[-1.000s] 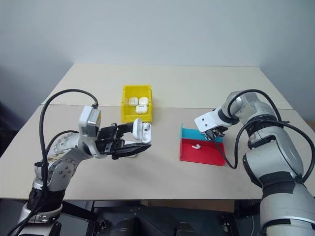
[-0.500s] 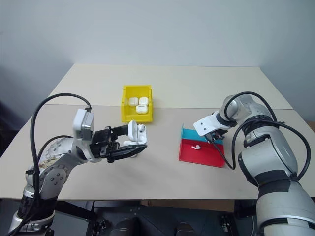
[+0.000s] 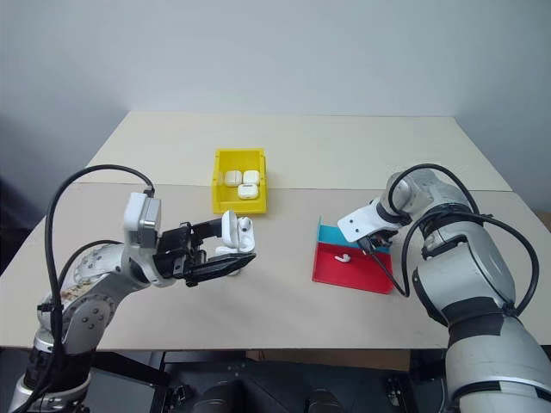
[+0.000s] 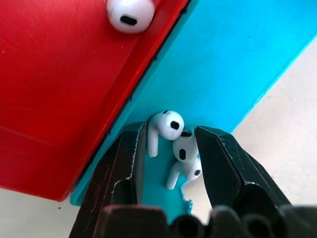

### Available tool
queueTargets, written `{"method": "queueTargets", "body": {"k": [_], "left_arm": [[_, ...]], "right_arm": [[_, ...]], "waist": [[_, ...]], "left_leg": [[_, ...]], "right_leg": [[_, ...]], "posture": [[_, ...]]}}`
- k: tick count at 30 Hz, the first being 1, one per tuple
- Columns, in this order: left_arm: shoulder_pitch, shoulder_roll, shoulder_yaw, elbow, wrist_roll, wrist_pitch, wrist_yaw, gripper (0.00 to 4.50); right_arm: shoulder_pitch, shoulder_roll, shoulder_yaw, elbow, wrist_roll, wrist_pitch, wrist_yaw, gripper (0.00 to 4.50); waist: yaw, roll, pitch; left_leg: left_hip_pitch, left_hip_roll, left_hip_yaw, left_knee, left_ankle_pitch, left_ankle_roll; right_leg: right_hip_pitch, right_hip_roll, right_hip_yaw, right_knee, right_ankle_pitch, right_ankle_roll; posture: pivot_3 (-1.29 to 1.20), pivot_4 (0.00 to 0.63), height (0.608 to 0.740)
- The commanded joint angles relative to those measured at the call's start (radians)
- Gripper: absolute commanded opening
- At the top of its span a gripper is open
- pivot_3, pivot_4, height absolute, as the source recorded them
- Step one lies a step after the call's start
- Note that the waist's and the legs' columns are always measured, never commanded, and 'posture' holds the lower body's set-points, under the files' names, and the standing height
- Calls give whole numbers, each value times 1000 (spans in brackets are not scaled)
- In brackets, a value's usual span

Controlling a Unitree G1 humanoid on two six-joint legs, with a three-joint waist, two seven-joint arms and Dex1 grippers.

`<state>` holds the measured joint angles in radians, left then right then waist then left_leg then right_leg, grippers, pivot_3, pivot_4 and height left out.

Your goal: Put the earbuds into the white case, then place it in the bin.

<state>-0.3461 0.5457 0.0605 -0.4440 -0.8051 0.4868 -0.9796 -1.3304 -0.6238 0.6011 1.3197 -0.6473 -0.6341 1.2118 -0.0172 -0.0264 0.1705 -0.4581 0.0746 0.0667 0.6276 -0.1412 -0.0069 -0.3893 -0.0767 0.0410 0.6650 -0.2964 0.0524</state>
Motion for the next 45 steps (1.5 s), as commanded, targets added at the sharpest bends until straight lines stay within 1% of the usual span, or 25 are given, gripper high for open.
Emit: {"method": "queueTargets", "body": {"k": [1, 3, 6, 7, 9, 18, 25, 30, 33, 35, 36, 38, 40, 42, 44, 45], "left_arm": [[1, 11, 24, -43, -27, -1, 6, 2807], [3, 15, 24, -43, -30, -1, 9, 2807], [4, 21, 25, -44, -35, -3, 12, 2807], [5, 23, 25, -44, -36, -3, 13, 2807], [6, 26, 26, -45, -39, -4, 14, 2807], [1, 29, 19, -40, -39, -5, 14, 2807], [-37, 22, 2, 5, -31, -14, -26, 2807], [-95, 12, -19, 67, -11, -27, -72, 2807], [-125, 8, -25, 99, -3, -29, -94, 2807], [-143, 6, -28, 118, 1, -27, -106, 2807], [-153, 5, -31, 129, 3, -27, -115, 2807], [-170, 0, -36, 151, 10, -28, -125, 2807], [-185, -6, -40, 166, 17, -27, -129, 2807], [-206, -20, -37, 185, 14, -16, -119, 2807], [-225, -28, -36, 204, 13, -8, -118, 2807], [-232, -30, -37, 213, 14, -6, -121, 2807]], "right_arm": [[-13, -2, 0, 3, -12, 10, -13, 2074], [-12, 1, 0, 5, -16, 14, -17, 2074], [-8, 4, -3, 7, -17, 17, -19, 1495], [-7, 6, -6, 8, -16, 20, -18, 1118], [-6, 8, -8, 8, -15, 25, -18, 604], [-9, 7, -30, 6, 6, 63, -5, 604], [-68, 4, -169, -12, 152, 186, 146, 604], [-84, -4, -329, -60, 333, 318, 297, 604], [-78, -5, -438, -114, 471, 463, 376, 604], [-48, -9, -517, -218, 609, 600, 400, 604], [-19, -10, -568, -305, 685, 699, 403, 604], [68, -5, -681, -556, 856, 982, 368, 604], [180, 1, -770, -830, 1013, 1228, 282, 604], [328, 44, -879, -1155, 1198, 1439, 133, 604], [447, 101, -947, -1415, 1333, 1546, -6, 604], [482, 128, -969, -1500, 1386, 1581, -70, 604]], "waist": [[0, 0, 0], [0, 0, 0], [0, 0, 0], [0, 0, 0], [-1, 0, 0], [0, 0, 0], [0, 1, 0], [0, 1, 0], [1, 1, 0], [3, 1, 0], [3, 1, 0], [5, 1, 0], [9, 1, 0], [15, 1, 0], [19, 1, 0], [19, 1, 0]], "left_leg": [[0, 0, 0, 0, 0, 0], [0, 0, 0, 0, 0, 0], [1, 0, 0, 0, 0, 0], [1, 0, 0, 0, 0, 0], [1, 0, 0, 0, 0, 0], [1, 0, 0, 0, 0, 0], [1, 0, 0, 0, 0, 0], [1, 0, 0, 0, 0, 0], [1, 0, 0, 0, 0, 0], [1, 0, 0, 0, 0, 0], [1, 0, 0, 0, 0, 0], [1, 0, 0, -1, 0, 0], [1, 0, -1, 0, 0, 0], [0, 0, -1, 0, 0, 0], [0, 0, -2, 0, 0, 0], [0, 0, -2, 0, 0, 0]], "right_leg": [[0, 0, 0, 0, 0, 0], [0, 0, 0, 0, 0, 0], [0, 0, 0, 0, 0, 0], [0, 0, 0, 0, 0, 0], [1, 0, 0, 0, 0, 0], [1, 0, 0, 0, 0, 0], [1, 0, 0, 0, 0, 0], [1, 0, 0, 0, 0, 0], [1, 0, 0, 0, 0, 0], [1, 0, 0, 0, 0, 0], [1, 0, 0, 0, 0, 0], [1, 0, 0, 0, 0, 0], [2, 0, -1, 0, 0, 0], [1, 0, -2, 0, 0, 0], [2, 0, -2, 0, 0, 0], [1, 0, -2, 1, 0, 0]], "posture": [[0, 150, 740], [0, 150, 740], [0, 150, 740], [0, 150, 740], [0, 150, 740], [0, 150, 740], [0, 150, 740], [0, 150, 740], [0, 150, 740], [0, 150, 740], [0, 150, 740], [0, 150, 740], [0, 150, 740], [0, 150, 740], [0, 150, 740], [0, 150, 740]]}}
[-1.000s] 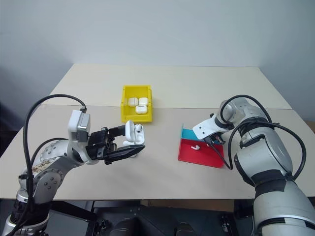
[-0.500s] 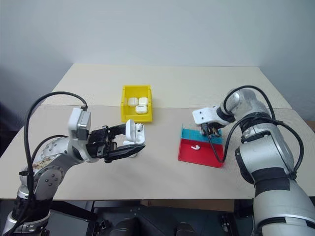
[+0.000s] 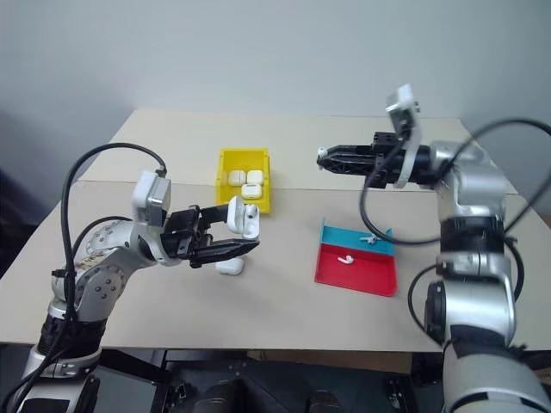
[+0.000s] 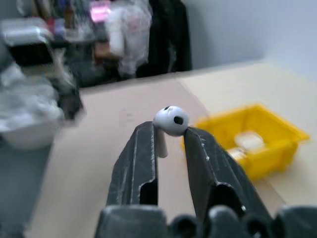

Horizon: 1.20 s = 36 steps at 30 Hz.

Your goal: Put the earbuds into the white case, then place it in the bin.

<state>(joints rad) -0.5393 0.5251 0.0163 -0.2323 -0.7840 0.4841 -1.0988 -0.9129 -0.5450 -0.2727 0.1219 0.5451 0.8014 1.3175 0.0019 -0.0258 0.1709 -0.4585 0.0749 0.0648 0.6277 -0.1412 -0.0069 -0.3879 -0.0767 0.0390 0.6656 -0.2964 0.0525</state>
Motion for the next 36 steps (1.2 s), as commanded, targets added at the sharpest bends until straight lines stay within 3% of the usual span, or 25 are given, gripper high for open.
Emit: {"method": "queueTargets", "body": {"k": [1, 5, 10, 26, 33, 36], "left_arm": [[-51, -14, 3, 15, -3, -3, -7, 2807], [-100, -29, -14, 70, 7, -1, -38, 2807], [-156, -35, -30, 133, 25, -9, -91, 2807], [-145, -58, -24, 118, 42, -4, -102, 2807], [-138, -67, -21, 112, 47, -6, -94, 2807], [-132, -75, -27, 112, 54, -9, -86, 2807]], "right_arm": [[96, 89, -117, -382, 256, 180, -256, 604], [190, 191, -123, -586, 396, 218, -482, 604], [273, 222, -54, -690, 450, 191, -625, 604], [383, 28, 164, -725, 329, 39, -602, 604], [399, -43, 152, -748, 356, 7, -568, 2966], [410, -87, 98, -750, 402, 7, -552, 2966]], "waist": [[-3, 0, 0], [-5, 0, 0], [-5, 0, 0], [-9, 0, 0], [-9, 0, 0], [-8, 0, 0]], "left_leg": [[0, 0, 0, 0, 0, 0], [1, 0, 0, 1, 0, 0], [0, 0, 0, 0, 0, 0], [0, 0, -1, 0, 0, 0], [0, 0, -1, 0, 0, 0], [0, 0, -1, 0, 0, 1]], "right_leg": [[0, 0, 0, 0, 0, 0], [0, 1, 0, 2, 0, 0], [0, 0, 0, -1, 0, 0], [0, 1, 0, -1, 0, 0], [0, 1, 0, -1, 0, 0], [0, 1, 0, -1, 0, 0]], "posture": [[0, 150, 740], [0, 150, 740], [0, 150, 740], [0, 150, 740], [0, 150, 740], [0, 150, 740]]}}
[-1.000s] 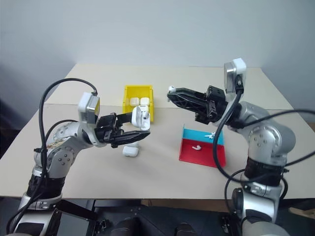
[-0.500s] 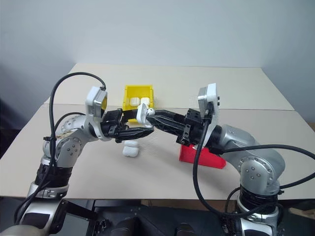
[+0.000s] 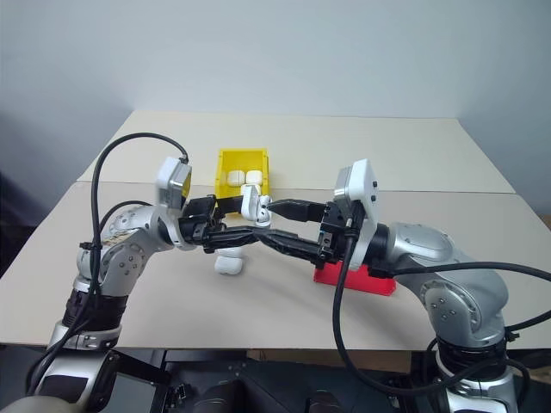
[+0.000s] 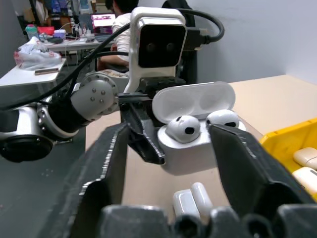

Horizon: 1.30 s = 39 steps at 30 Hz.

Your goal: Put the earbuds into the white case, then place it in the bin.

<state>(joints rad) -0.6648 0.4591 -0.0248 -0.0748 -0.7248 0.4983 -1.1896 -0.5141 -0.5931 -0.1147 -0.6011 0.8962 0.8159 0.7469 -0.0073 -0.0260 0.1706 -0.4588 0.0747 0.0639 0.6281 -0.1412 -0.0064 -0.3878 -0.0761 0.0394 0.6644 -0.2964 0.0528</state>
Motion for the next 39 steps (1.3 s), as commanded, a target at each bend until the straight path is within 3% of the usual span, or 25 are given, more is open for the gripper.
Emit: {"method": "queueTargets", "body": {"k": [1, 4, 6, 14, 20, 23, 32, 39], "left_arm": [[-4, -11, 13, -46, -3, -24, 6, 2807], [10, -13, -4, -29, 34, -42, 13, 2807], [21, -17, -27, -19, 86, -77, 21, 2807], [24, -77, -86, 7, 192, -145, 68, 2807], [8, -105, -95, 12, 212, -164, 78, 2807], [10, -104, -80, 3, 209, -164, 86, 2807], [61, -93, 1, -53, 205, -173, 211, 2807], [87, -89, -4, -97, 203, -144, 247, 2807]], "right_arm": [[15, -53, -76, -26, 65, -9, 22, 2966], [8, -112, -151, 1, 143, -4, 47, 2966], [-18, -153, -160, 13, 146, -6, 49, 2586], [-305, -214, 91, 62, -17, 50, 9, 37], [-431, -256, 325, 83, -208, 80, 64, 37], [-420, -282, 357, 100, -278, 55, 93, 37], [-334, -323, 236, 103, -297, 69, 118, 37], [-357, -240, 123, 122, -272, 26, 58, 37]], "waist": [[2, 0, 0], [2, 0, 0], [3, 0, 0], [-6, 0, 0], [-3, 0, 0], [1, 0, 0], [1, 0, 0], [1, 0, 0]], "left_leg": [[0, 0, 0, 0, 0, 0], [0, 0, 0, 0, 0, 0], [0, 0, 0, 0, 0, 0], [0, 0, 0, -1, 0, 0], [-1, 0, 1, 0, 0, 1], [-1, 0, 1, 0, 0, 1], [-1, 0, 1, 0, 0, 1], [-1, 0, 0, 0, 0, 1]], "right_leg": [[0, 0, 0, 0, 0, 0], [0, 0, 0, 0, 0, 0], [0, 0, 0, 0, 0, 0], [-1, 1, 1, 0, 0, 0], [-2, 0, 1, 0, 0, 0], [-1, -1, 0, 0, 0, 0], [-1, 0, 1, 0, 0, 0], [-1, 0, 1, 0, 0, 0]], "posture": [[0, 150, 740], [0, 150, 740], [0, 150, 740], [0, 150, 740], [0, 150, 740], [0, 150, 740], [0, 150, 740], [0, 150, 740]]}}
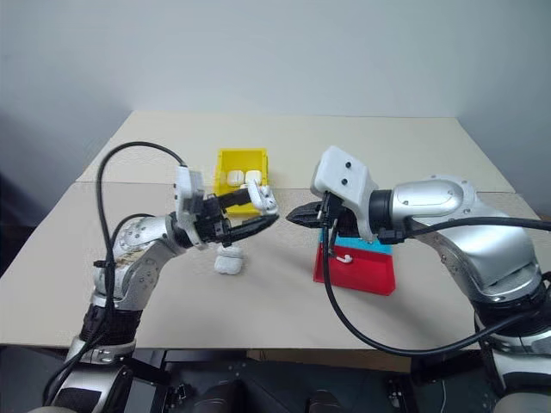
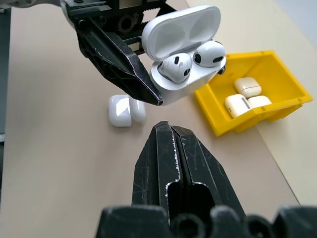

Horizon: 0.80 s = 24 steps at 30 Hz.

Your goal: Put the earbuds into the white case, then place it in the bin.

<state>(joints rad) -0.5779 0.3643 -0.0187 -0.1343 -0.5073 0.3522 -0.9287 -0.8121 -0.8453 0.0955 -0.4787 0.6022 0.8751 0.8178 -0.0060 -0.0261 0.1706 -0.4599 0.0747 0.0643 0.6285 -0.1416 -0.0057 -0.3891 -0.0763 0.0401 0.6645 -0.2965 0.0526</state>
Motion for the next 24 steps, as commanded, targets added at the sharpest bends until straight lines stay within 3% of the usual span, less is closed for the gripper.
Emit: {"method": "queueTargets", "body": {"k": [1, 6, 12, 16, 24], "left_arm": [[-1, 11, -19, -34, -14, 5, -26, 2807], [-18, 18, -53, 16, -2, -13, -84, 2807], [-71, -12, -102, 83, 11, -52, -149, 2807], [-90, -29, -108, 108, 17, -64, -160, 2807], [-75, -28, -80, 97, 18, -73, -141, 2807]], "right_arm": [[-84, 20, -93, 5, 33, -28, -5, 37], [-171, 52, -37, 15, 35, -29, 52, 37], [-285, 42, 194, 37, -74, 2, 159, 37], [-320, 41, 264, 60, -146, -15, 191, 37], [-243, -43, 216, 39, -173, -25, 255, 37]], "waist": [[0, 0, 0], [-1, 0, 0], [-4, 0, 0], [-3, 0, 0], [-2, 0, 0]], "left_leg": [[0, 0, 0, 0, 0, 0], [0, 0, 0, 0, 0, 0], [0, 0, 0, 0, 0, 0], [0, 0, 0, 0, 0, 0], [0, 0, 0, 0, 0, 0]], "right_leg": [[0, 0, 0, 0, 0, 0], [0, 0, 0, 0, 0, 0], [0, 0, -1, 0, 0, 0], [0, 0, 0, 0, 0, 0], [0, 0, 0, 0, 0, 0]], "posture": [[0, 150, 740], [0, 150, 740], [0, 150, 740], [0, 150, 740], [0, 150, 740]]}}
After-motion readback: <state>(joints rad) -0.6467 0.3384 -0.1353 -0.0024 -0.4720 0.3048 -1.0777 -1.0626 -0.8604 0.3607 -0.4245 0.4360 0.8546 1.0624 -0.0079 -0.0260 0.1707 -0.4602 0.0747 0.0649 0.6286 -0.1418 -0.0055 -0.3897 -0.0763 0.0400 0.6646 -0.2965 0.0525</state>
